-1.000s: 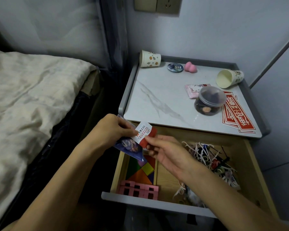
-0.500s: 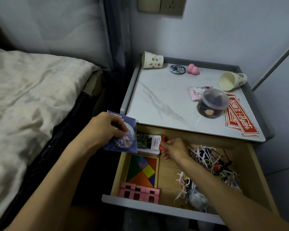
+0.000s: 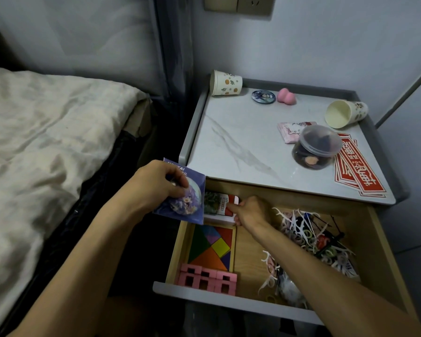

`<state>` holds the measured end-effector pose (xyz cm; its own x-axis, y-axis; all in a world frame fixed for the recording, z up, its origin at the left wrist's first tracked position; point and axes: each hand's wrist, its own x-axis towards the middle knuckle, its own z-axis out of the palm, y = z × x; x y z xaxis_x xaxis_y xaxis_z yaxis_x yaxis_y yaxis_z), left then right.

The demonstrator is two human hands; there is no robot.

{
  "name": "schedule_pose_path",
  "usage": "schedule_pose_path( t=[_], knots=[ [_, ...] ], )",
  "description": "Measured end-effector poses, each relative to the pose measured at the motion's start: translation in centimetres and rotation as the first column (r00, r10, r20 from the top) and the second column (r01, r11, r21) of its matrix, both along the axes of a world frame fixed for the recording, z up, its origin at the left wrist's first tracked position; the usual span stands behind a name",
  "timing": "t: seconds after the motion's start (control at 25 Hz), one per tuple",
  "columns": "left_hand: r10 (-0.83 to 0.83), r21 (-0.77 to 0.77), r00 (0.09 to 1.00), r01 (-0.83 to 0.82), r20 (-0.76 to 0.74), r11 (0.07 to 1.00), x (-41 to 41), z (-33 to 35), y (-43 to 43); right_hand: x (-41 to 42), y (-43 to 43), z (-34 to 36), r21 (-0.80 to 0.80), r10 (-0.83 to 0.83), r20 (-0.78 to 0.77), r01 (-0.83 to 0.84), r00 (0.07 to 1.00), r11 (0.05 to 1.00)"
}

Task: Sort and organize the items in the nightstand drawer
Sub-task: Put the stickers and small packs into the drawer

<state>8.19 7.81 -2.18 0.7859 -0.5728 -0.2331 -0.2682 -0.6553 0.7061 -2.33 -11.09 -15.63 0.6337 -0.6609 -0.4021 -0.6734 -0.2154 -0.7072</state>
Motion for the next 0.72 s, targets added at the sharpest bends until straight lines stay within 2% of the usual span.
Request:
schedule_pose_path(
  t=[0.08, 0.16, 0.24, 0.4, 0.48, 0.56, 0.64, 0.72],
  knots=[
    [-0.019, 0.016, 0.999, 0.018, 0.039, 1.0, 0.0, 0.0, 0.0, -0.8, 0.1, 1.0, -0.074, 0.04, 0.028, -0.038, 0.999, 0.997],
    [-0.042, -0.009, 0.999, 0.043, 0.017, 0.999, 0.0, 0.0, -0.1, -1.9, 0.7, 3.0, 0.042, 0.061, 0.175, -0.069, 0.983, 0.997],
    [-0.068, -0.075, 0.993, 0.061, -0.099, 0.995, -0.1, 0.4, -0.2, -3.2, 1.5, 5.5, 0.198, 0.066, 0.312, -0.133, 0.948, 0.971],
    [-0.153, -0.039, 0.957, 0.148, -0.247, 0.988, -1.0, 0.4, -0.7, -4.5, 1.5, 8.9, 0.325, 0.15, 0.445, -0.316, 0.883, 0.891],
    [-0.145, -0.016, 0.958, 0.146, -0.246, 0.989, -1.4, -0.1, -0.9, -4.9, 0.5, 9.0, 0.334, 0.234, 0.396, -0.377, 0.888, 0.864],
    [-0.064, 0.03, 0.98, 0.071, -0.191, 0.997, -1.5, -0.6, -0.9, -5.9, -0.4, 8.1, 0.361, 0.284, 0.308, -0.387, 0.908, 0.848],
    [0.009, 0.18, 0.999, -0.001, -0.048, 0.984, -1.7, -0.7, -1.0, -7.1, -0.9, 6.4, 0.422, 0.226, 0.218, -0.301, 0.949, 0.855],
    [0.028, 0.301, 1.0, -0.025, -0.006, 0.953, -2.2, -0.8, -1.5, -8.2, -0.9, 4.7, 0.462, 0.168, 0.131, -0.211, 0.977, 0.862]
  ],
)
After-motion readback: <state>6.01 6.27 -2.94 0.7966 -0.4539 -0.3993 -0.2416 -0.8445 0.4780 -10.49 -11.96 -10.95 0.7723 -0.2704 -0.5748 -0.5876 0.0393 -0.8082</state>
